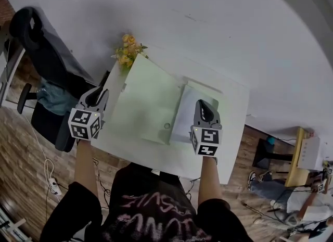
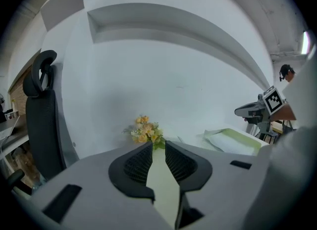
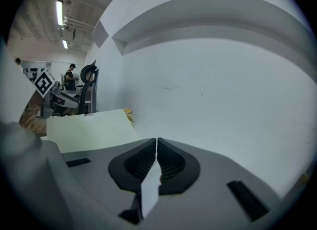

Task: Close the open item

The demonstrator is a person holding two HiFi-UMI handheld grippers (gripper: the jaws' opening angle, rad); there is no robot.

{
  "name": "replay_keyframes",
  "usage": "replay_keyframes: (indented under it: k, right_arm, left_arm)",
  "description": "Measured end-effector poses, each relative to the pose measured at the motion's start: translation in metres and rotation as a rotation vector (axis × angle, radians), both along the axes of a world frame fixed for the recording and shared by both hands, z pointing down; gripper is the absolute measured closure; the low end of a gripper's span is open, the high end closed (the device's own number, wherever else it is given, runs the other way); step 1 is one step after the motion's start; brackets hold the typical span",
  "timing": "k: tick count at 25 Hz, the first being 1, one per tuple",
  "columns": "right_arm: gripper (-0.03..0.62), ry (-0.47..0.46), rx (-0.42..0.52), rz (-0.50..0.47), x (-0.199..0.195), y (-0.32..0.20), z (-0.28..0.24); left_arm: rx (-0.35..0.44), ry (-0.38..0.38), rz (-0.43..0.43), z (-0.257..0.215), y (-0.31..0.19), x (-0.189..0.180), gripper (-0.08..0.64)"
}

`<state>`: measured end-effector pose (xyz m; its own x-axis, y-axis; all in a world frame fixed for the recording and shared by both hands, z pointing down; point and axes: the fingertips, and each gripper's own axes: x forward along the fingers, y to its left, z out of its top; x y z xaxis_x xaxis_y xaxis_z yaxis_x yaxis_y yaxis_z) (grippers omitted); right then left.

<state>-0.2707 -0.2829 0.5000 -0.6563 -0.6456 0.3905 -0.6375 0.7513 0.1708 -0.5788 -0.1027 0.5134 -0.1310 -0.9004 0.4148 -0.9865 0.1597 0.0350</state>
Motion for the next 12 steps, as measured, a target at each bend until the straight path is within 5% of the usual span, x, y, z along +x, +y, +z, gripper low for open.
replay_keyframes:
  k: [12]
  right_arm:
    - [0.566, -0.004, -0.038, 0.036, 0.007, -0.017, 0.025]
  left_arm:
    - [-0.098, 0.008, 0.154, 0.046, -0.017, 0.023, 0.469]
